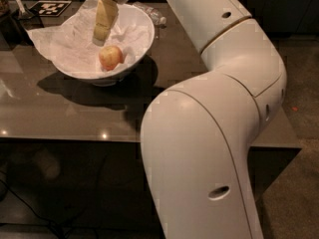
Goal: Pick apple from white bowl
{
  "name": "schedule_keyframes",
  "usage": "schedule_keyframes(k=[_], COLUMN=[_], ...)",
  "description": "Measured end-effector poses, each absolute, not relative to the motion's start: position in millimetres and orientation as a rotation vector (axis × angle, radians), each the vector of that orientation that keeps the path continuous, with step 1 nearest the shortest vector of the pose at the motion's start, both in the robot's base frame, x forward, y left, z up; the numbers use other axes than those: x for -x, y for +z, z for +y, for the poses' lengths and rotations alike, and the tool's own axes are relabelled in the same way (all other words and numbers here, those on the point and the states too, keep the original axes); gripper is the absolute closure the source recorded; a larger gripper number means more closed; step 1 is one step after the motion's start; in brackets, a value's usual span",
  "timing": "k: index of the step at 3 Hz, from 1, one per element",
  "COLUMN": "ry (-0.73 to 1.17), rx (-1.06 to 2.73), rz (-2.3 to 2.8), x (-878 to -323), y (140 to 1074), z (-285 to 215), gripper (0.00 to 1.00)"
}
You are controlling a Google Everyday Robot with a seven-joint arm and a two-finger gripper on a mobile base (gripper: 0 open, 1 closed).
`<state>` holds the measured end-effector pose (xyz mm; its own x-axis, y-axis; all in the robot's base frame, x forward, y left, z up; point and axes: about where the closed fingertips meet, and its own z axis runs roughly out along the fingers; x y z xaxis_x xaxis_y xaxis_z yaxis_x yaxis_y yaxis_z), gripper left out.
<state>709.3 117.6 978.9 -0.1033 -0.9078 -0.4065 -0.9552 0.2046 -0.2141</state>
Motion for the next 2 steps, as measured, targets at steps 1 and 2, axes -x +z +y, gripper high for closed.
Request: schedule_keyframes(k=[1, 2], ry=[0.151, 0.187], rx=[1.736, 1.757], rz=[2.064, 2.08], x=[-713.4, -716.2], y=[965.0, 948.6], z=[122.4, 131.0], gripper=[0.0, 0.0])
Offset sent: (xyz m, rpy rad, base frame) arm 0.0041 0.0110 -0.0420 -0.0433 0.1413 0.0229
